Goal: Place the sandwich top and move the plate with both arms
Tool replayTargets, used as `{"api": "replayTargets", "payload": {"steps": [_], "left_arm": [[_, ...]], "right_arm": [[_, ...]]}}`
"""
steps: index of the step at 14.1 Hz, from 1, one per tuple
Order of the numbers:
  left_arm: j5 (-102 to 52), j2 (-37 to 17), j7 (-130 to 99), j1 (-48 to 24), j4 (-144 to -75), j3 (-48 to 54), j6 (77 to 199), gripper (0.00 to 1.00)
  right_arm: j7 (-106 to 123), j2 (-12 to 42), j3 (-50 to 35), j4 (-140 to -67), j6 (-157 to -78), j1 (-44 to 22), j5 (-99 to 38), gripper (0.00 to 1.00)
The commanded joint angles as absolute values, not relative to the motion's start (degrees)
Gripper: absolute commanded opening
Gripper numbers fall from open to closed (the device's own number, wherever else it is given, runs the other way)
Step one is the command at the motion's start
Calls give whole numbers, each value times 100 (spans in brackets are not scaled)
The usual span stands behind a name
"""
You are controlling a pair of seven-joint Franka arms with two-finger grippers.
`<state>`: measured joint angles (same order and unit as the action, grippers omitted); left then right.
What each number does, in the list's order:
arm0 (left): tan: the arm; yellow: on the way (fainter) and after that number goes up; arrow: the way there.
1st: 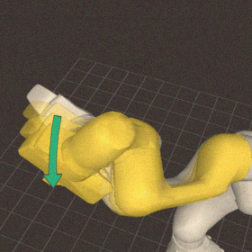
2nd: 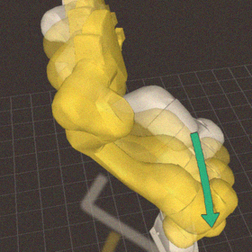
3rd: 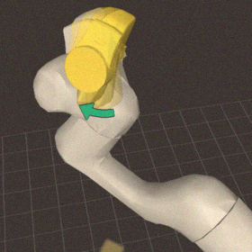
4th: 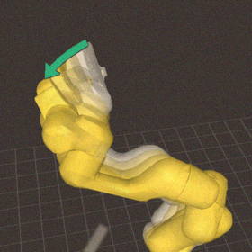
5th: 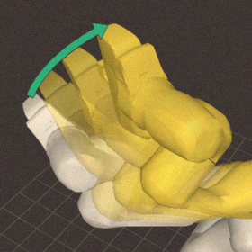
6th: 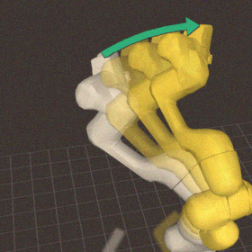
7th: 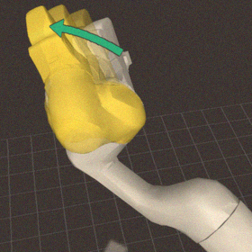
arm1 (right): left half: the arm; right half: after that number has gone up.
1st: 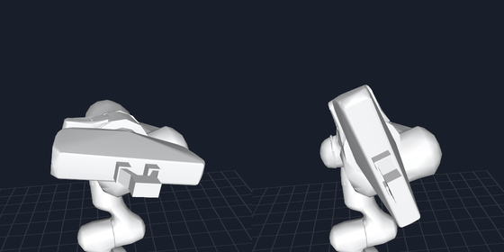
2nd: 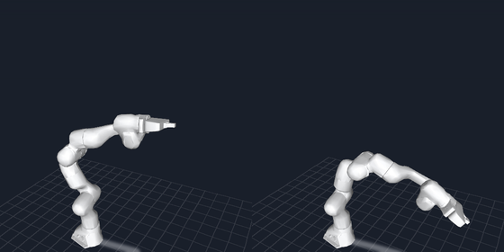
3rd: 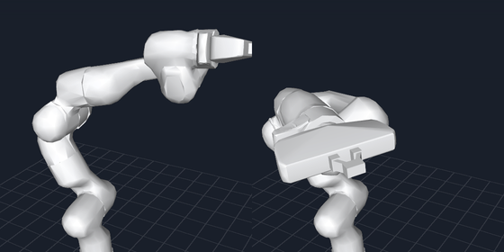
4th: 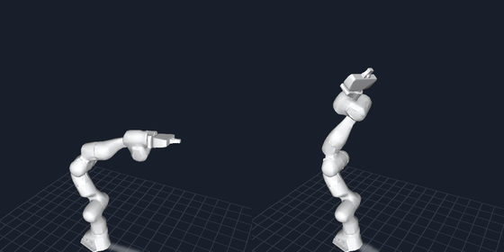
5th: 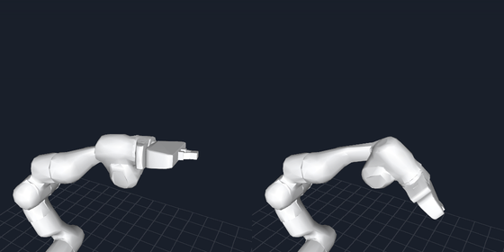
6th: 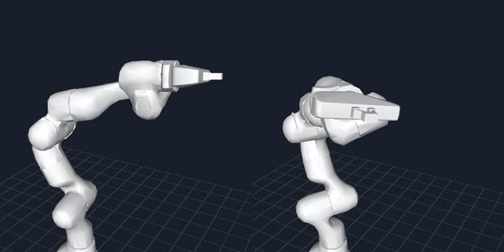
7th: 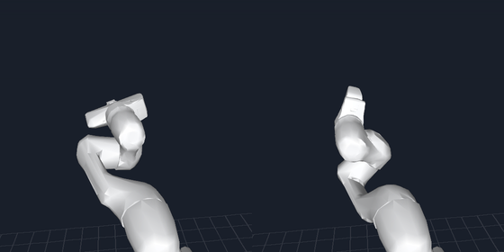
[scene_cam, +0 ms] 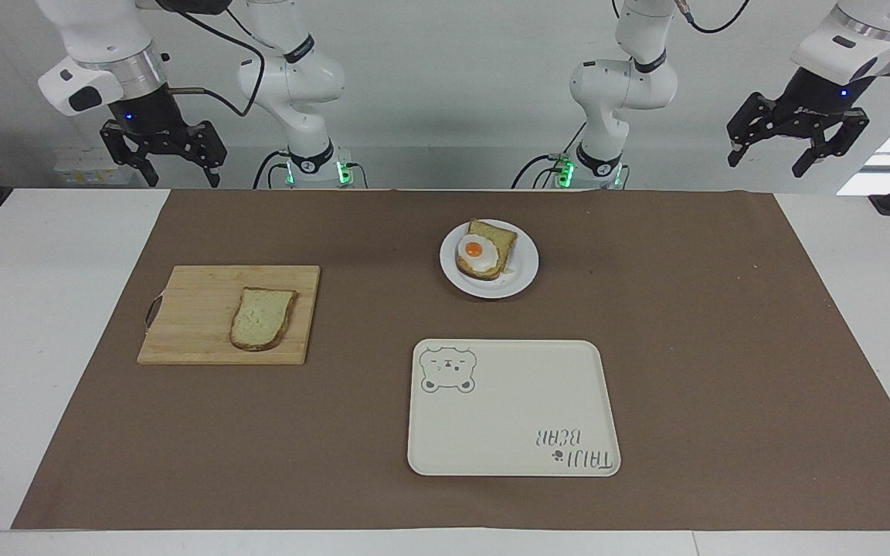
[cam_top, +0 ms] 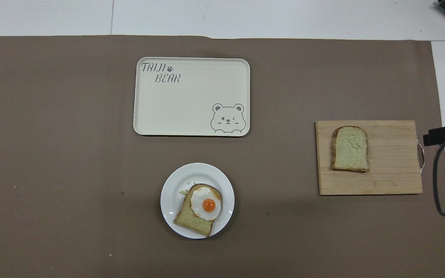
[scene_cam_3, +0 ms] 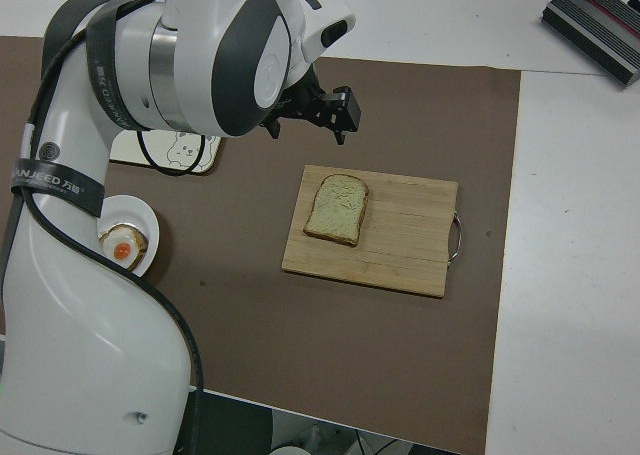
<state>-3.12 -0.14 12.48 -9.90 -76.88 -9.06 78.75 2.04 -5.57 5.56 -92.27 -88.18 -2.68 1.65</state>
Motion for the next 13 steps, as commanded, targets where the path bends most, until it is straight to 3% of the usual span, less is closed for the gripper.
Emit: {"api": "replayTargets", "payload": {"steps": [1, 10, 13], "left_arm": [[-264, 114, 951, -993, -7831, -870, 7831, 100], [-264, 202, 958, -984, -7989, -870, 7866, 100], [-264, 211, 958, -976, -7989, -870, 7858, 100]], "right_arm": [[132, -676, 536, -9395, -8903, -229, 114, 100], [141, -650, 536, -9536, -8930, -237, 97, 100], [149, -642, 536, -9659, -9316, -272, 97, 100]]}}
